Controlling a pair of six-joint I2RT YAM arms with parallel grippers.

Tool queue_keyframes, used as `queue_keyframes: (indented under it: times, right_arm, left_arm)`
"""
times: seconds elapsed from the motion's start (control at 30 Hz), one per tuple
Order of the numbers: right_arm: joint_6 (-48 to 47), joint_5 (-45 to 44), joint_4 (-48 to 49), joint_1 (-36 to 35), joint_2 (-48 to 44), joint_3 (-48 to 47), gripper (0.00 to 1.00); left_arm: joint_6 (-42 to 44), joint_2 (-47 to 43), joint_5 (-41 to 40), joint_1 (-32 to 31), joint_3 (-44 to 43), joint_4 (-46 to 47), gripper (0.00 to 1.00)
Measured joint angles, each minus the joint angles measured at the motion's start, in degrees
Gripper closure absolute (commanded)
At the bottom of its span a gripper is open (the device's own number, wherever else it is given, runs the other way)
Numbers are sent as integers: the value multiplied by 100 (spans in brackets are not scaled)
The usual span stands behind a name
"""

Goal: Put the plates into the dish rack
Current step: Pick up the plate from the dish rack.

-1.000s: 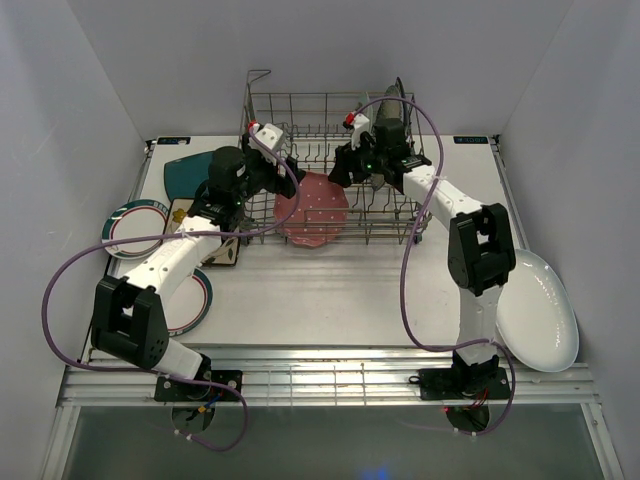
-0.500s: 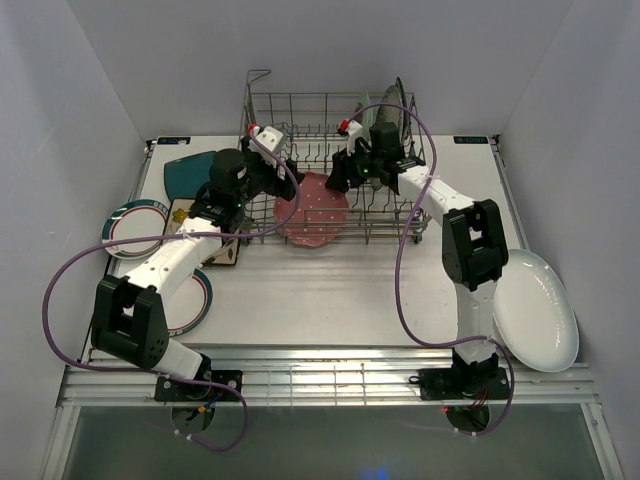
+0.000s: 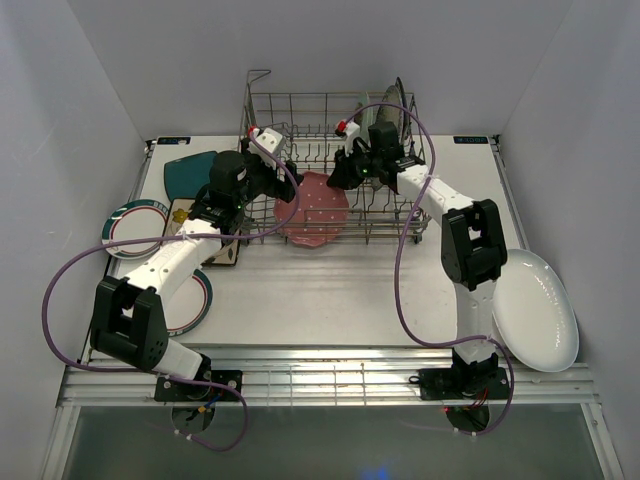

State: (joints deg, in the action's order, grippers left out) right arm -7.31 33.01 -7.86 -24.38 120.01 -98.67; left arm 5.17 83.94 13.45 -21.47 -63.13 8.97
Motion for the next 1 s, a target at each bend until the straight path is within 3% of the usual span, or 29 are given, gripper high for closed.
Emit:
queue_keyframes:
  times: [0.13, 0.57, 1.0]
  right_arm:
    - [-103, -83, -50, -2, 11, -2, 92]
    - [24, -310, -76, -13, -61, 13, 92]
    - [413, -1528, -267, -55, -695, 111, 92]
  left_arm:
    - [4, -4, -15, 0, 0, 0, 4]
    - [13, -7, -22, 0, 11, 0, 4]
    - [11, -7, -63, 0, 55, -2, 4]
